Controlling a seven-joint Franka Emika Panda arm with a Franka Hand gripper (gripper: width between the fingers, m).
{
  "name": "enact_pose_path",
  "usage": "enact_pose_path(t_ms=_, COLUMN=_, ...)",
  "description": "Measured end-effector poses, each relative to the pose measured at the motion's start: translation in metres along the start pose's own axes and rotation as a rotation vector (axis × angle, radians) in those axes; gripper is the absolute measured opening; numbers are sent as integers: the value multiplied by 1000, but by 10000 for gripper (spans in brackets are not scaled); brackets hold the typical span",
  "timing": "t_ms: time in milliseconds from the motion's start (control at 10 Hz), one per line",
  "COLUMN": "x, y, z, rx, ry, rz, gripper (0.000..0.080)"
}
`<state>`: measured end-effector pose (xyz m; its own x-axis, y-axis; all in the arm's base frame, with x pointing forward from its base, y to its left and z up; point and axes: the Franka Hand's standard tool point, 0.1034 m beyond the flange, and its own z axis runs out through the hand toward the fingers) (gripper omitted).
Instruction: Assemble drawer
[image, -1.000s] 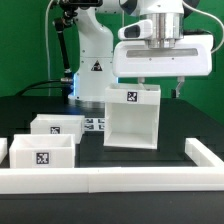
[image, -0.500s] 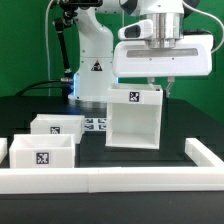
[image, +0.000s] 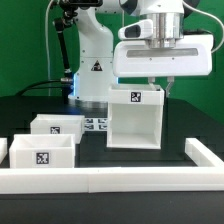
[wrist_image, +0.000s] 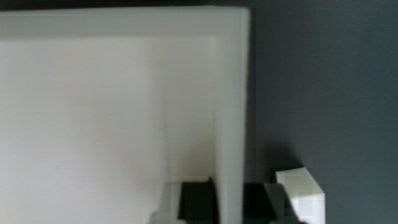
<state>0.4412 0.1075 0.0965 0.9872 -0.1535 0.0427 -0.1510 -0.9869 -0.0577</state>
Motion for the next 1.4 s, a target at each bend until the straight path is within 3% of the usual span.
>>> enact_pose_path(t_ms=100, x=3, y=1, z=0, rx=1, ry=0, rz=-10, gripper=36)
enact_pose_path(t_ms=500, x=59, y=7, z=2, rx=21, ry=47, rz=0, gripper=38)
enact_pose_path(t_ms=900, x=105, y=6, z=3, rx=33, ry=95, rz=10, gripper=38)
enact_pose_path(t_ms=1400, x=140, y=-11, z=6, rx=51, ry=132, rz=7, gripper=38)
